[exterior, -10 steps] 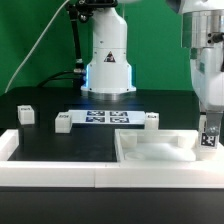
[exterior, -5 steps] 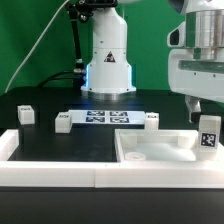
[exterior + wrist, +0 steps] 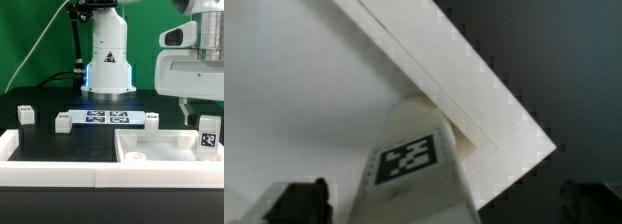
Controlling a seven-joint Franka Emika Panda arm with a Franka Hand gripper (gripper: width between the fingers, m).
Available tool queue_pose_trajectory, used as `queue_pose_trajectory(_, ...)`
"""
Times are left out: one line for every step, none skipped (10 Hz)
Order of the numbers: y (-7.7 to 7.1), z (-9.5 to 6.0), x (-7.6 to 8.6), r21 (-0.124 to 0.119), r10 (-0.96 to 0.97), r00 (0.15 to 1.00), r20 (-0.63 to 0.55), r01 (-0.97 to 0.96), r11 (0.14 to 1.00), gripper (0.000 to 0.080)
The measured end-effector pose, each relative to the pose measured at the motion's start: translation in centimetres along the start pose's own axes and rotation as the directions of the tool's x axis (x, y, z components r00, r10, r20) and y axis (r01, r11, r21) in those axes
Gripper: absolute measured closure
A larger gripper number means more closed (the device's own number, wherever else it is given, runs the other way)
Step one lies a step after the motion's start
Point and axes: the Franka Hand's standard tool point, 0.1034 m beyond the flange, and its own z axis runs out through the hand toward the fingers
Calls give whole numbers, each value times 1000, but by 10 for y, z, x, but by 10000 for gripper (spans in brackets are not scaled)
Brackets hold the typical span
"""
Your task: Assemble one leg
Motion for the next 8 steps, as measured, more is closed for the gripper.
queue_pose_trajectory(0,0,1,-3,-72,997,-3,72,997,150)
queue_pose_trajectory(1,0,2,-13,-187,982,-7,187,982,150)
queue_pose_trajectory(1,0,2,-21,-235,972,-9,234,972,150)
queue_pose_trajectory(2,0,3,-28,-297,955,-10,297,954,150)
queue_pose_trajectory(3,0,4,-29,-326,945,-9,325,945,275)
queue_pose_trajectory(3,0,4,-28,-314,949,-9,314,949,414)
queue_pose_trajectory(3,0,4,-28,-313,950,-9,313,949,510)
queue_pose_trajectory(3,0,4,-29,-313,950,-9,313,949,510)
